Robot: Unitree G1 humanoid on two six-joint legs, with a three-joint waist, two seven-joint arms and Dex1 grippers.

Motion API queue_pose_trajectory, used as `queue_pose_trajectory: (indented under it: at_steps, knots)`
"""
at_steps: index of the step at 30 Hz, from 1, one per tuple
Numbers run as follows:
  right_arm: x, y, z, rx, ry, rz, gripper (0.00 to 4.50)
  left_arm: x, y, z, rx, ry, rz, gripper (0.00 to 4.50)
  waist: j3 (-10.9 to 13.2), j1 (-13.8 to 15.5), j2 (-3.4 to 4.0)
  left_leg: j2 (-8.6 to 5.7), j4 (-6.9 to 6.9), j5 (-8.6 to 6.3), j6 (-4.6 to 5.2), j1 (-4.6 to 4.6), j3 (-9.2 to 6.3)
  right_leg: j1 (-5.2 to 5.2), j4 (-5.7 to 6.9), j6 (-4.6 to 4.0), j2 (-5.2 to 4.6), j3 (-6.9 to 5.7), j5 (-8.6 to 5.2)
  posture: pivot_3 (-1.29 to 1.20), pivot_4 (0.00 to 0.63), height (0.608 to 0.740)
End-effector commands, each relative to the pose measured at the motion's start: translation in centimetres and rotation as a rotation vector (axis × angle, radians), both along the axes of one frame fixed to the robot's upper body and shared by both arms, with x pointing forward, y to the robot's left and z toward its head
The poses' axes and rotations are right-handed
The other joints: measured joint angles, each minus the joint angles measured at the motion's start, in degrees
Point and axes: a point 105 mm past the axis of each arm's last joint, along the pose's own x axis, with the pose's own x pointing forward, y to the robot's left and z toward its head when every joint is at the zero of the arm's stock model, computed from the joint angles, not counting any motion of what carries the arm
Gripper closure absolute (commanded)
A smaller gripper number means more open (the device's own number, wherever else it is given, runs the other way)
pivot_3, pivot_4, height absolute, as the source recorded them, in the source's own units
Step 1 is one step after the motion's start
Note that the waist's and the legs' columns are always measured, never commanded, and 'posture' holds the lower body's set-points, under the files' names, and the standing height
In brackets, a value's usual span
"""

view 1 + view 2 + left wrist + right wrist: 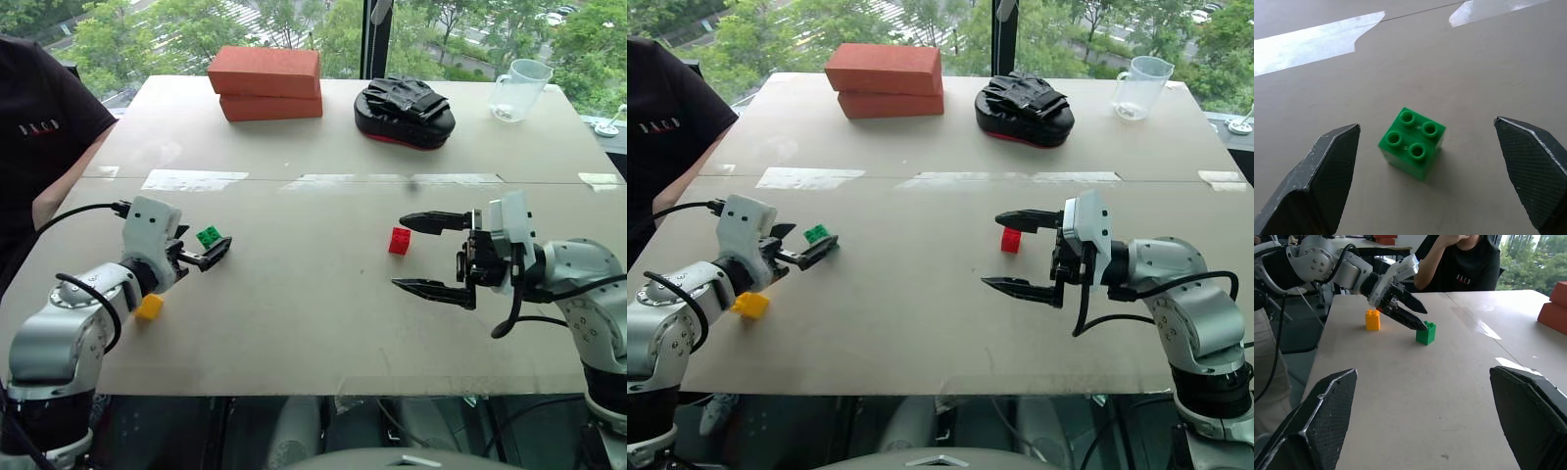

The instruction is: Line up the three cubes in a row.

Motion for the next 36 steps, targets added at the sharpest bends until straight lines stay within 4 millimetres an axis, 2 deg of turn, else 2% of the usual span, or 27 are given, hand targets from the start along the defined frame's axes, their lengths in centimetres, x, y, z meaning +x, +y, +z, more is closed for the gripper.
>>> queue_pose_trajectory:
  at_steps: [1,12,13,14,19,20,23,26,29,32,36]
  knots:
    - [-0.5,-0.4,0.9,-0.004,-0.064,-0.028,0.04,0.5,0.4,0.8,0.05,0.007,-0.035,0.0,0.0,0.0,0.0,0.0,0.0,0.0,0.0,0.01,0.0,0.0,0.01,0.0,0.0,0.0,0.0,0.0,0.15,0.737]
    - [-0.9,-0.6,0.7,-0.011,-0.072,-0.059,0.04,2.2,1.8,-0.3,0.132,0.119,-0.21,0.0,0.0,0.1,-0.01,0.01,0.0,0.0,0.0,0.0,0.05,-0.01,-0.01,0.0,0.18,-0.03,-0.01,0.0,0.15,0.737]
    - [-0.9,-0.6,0.7,-0.011,-0.073,-0.062,0.0,2.3,1.8,-0.3,0.134,0.12,-0.22,0.54,0.0,0.1,-0.02,0.01,0.0,0.0,0.0,0.01,0.07,-0.01,0.0,0.0,0.22,-0.01,-0.01,0.0,0.15,0.737]
    - [-1.0,-0.6,0.6,-0.016,-0.075,-0.063,0.0,2.5,1.7,-0.4,0.143,0.12,-0.241,0.73,0.0,0.1,-0.03,0.01,0.0,0.0,0.0,0.0,0.07,-0.01,-0.02,0.0,0.24,-0.02,-0.01,0.0,0.15,0.737]
    - [-1.1,-0.9,0.5,-0.024,-0.08,-0.078,0.0,2.7,0.8,-0.2,0.161,0.106,-0.366,3.0,0.0,0.1,-0.05,0.01,0.01,0.0,0.01,-0.04,0.07,-0.02,-0.04,0.01,0.23,-0.01,-0.01,0.0,0.15,0.737]
    - [-1.2,-1.0,0.5,-0.027,-0.081,-0.084,0.0,2.7,0.3,0.3,0.156,0.093,-0.403,3.24,0.0,0.1,-0.06,0.01,0.01,0.0,0.01,-0.04,0.08,-0.02,-0.04,0.01,0.23,-0.01,-0.01,0.0,0.15,0.737]
    - [-1.2,-1.4,0.3,-0.034,-0.084,-0.115,0.0,2.4,-2.3,1.7,0.123,0.062,-0.579,3.24,0.0,0.4,-0.1,0.02,0.02,0.0,0.01,-0.06,0.05,-0.02,-0.02,0.01,0.25,-0.05,-0.01,0.0,0.15,0.737]
    - [-1.2,-2.3,0.2,-0.044,-0.091,-0.167,0.0,2.2,-6.3,2.2,0.102,0.086,-0.799,3.24,0.0,1.1,-0.11,0.01,0.07,0.0,0.01,-0.07,0.06,-0.02,-0.01,0.02,0.3,-0.05,-0.01,0.0,0.15,0.737]
    - [-1.3,-3.4,-0.3,-0.089,-0.12,-0.239,0.0,2.9,-10.3,2.0,0.102,0.101,-0.985,3.24,0.0,2.0,-0.12,-0.05,0.11,0.0,0.02,-0.09,0.03,0.01,-0.01,0.02,0.31,-0.08,-0.02,0.0,0.15,0.737]
    - [-1.6,-4.1,-0.8,-0.121,-0.115,-0.259,0.0,3.7,-12.5,1.4,0.126,0.118,-1.088,3.24,0.0,1.6,-0.16,-0.15,0.19,0.01,0.03,-0.14,0.0,0.02,-0.01,0.04,0.33,-0.05,-0.02,0.0,0.15,0.737]
    - [-1.6,-5.9,-0.5,-0.118,-0.11,-0.334,0.0,5.4,-15.3,-0.1,0.222,0.13,-1.224,3.24,0.1,1.1,-0.18,-0.29,0.2,0.01,0.04,-0.14,0.0,0.01,-0.01,0.04,0.46,0.01,-0.02,0.0,0.15,0.737]
